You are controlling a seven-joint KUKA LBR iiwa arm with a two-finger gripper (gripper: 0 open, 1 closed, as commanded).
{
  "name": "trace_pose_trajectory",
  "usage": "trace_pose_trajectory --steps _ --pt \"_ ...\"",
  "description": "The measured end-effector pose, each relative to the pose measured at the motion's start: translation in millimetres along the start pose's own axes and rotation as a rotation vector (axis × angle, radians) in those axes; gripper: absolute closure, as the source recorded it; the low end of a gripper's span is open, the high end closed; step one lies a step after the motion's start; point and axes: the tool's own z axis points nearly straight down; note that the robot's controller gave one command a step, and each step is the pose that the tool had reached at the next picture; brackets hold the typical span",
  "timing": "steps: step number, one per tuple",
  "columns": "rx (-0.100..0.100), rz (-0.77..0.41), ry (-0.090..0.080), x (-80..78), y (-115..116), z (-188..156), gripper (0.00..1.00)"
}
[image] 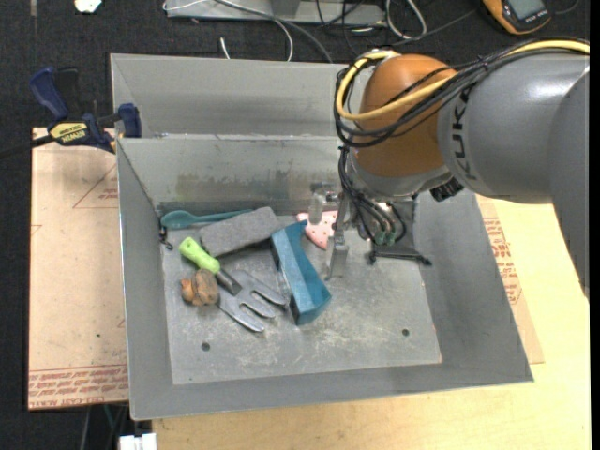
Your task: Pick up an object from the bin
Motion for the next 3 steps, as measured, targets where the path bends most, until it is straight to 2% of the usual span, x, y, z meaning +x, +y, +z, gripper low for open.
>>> trace_pose_trajectory --steps 1,2,3 --pt "0.0 0.0 0.0 0.0 0.0 0.0 0.0" --pt "0.0 -0.036 -0.002 26.1 58.0 32.7 0.0" --pt "-0.002 -0.076 -0.008 17.3 70.3 46.2 0.0"
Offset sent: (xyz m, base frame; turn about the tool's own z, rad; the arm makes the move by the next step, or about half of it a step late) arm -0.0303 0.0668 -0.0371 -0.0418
